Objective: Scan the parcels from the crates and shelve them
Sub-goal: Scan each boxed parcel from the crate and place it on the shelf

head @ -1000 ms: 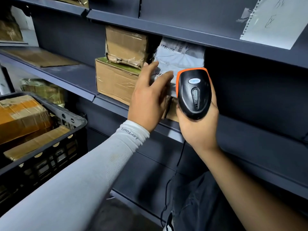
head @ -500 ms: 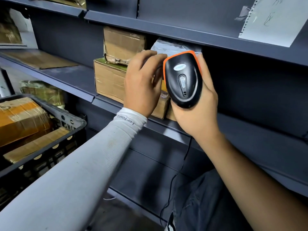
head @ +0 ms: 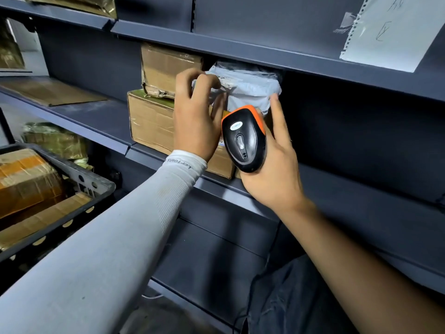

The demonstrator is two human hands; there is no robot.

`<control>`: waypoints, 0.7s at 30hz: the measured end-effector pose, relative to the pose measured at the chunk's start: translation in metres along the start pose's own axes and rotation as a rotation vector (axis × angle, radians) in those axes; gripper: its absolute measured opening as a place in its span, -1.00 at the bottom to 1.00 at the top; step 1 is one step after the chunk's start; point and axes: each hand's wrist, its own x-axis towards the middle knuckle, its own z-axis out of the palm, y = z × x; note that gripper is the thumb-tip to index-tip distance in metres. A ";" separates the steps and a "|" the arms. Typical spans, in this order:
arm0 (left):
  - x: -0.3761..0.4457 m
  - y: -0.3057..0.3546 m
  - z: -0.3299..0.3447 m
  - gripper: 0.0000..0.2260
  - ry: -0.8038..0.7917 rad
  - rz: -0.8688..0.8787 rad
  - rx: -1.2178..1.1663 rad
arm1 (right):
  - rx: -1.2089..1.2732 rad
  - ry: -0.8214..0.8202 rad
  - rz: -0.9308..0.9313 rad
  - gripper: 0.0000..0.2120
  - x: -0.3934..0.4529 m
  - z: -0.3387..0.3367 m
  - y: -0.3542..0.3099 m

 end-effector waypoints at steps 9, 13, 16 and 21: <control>-0.022 -0.017 -0.001 -0.55 -0.240 0.282 0.377 | -0.064 0.006 0.107 -0.11 0.007 0.004 0.013; -0.029 -0.023 0.008 -0.44 -0.279 0.307 0.518 | -0.045 -0.018 0.083 -0.11 0.009 0.006 0.021; -0.028 -0.030 0.017 -0.38 -0.275 0.301 0.569 | -0.051 -0.012 0.040 -0.13 0.012 0.008 0.023; -0.024 -0.037 0.030 -0.37 -0.280 0.288 0.636 | -0.086 -0.003 -0.019 -0.18 0.022 0.012 0.029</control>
